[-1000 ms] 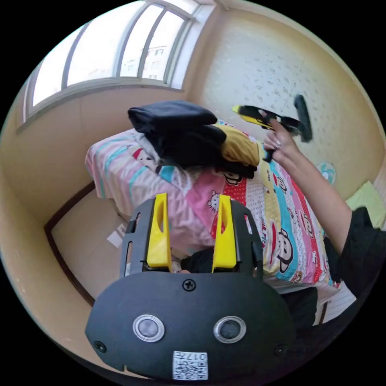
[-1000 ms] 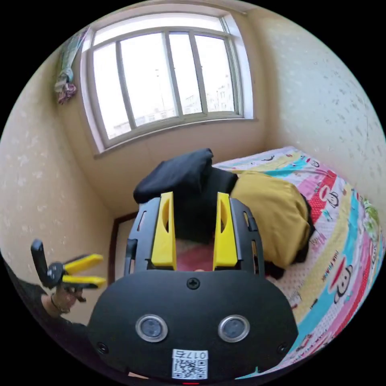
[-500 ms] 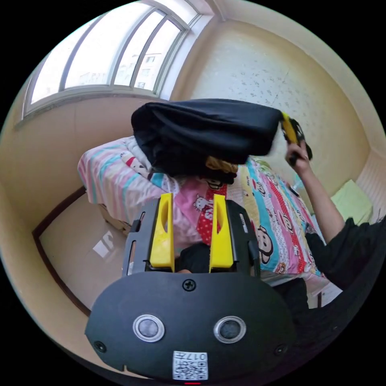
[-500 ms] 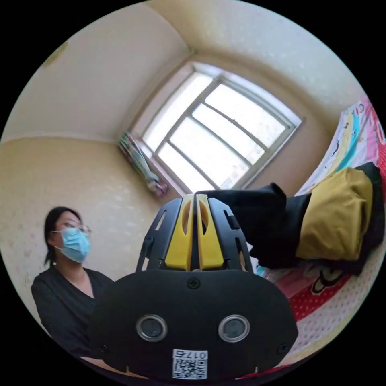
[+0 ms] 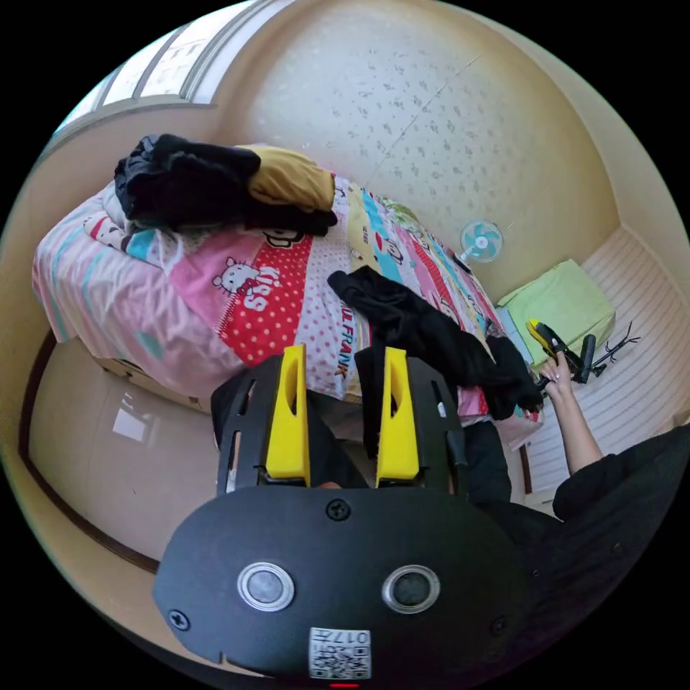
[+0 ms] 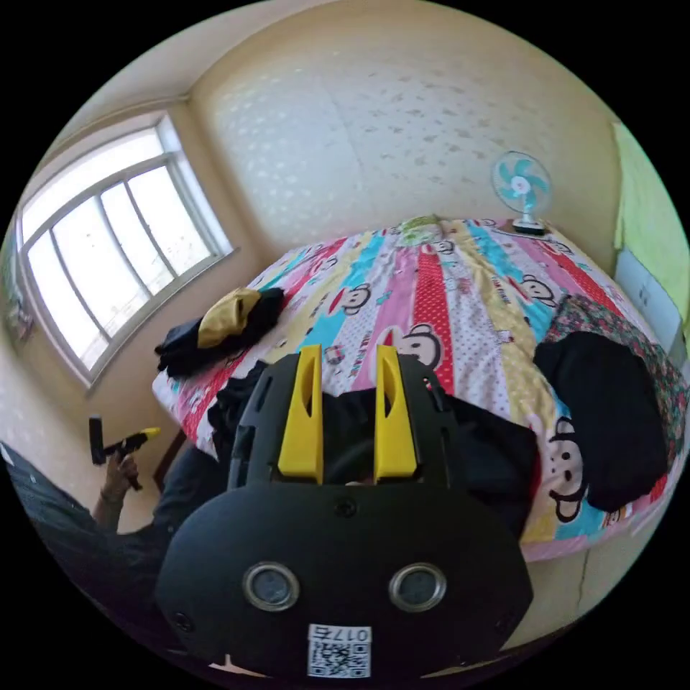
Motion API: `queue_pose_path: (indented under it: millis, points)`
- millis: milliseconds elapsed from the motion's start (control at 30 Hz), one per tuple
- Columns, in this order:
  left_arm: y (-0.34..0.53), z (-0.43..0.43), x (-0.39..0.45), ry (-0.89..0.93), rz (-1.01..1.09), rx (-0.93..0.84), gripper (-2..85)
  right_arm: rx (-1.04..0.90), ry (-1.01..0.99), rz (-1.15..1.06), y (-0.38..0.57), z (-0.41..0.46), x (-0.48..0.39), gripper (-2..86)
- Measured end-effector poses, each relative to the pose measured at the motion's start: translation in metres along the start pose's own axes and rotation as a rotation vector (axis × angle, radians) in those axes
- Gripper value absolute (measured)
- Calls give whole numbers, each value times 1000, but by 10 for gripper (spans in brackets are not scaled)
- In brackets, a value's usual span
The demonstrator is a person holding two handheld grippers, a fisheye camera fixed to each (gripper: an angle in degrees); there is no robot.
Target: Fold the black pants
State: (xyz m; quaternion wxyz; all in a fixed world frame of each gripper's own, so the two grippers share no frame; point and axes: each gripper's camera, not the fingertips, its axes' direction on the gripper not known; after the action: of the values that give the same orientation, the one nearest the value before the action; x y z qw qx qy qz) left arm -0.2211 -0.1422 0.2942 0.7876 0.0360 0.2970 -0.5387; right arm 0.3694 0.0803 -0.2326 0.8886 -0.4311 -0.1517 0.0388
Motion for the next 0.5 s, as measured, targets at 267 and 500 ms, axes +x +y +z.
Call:
queue_pose_path:
  millis: [267, 500]
  points:
    - [-59, 52, 16, 63, 25, -118, 155, -477, -118, -544, 17, 194, -245, 169]
    - [-91, 86, -9, 222, -70, -119, 181, -588, 144, -629, -7, 196, -311, 49]
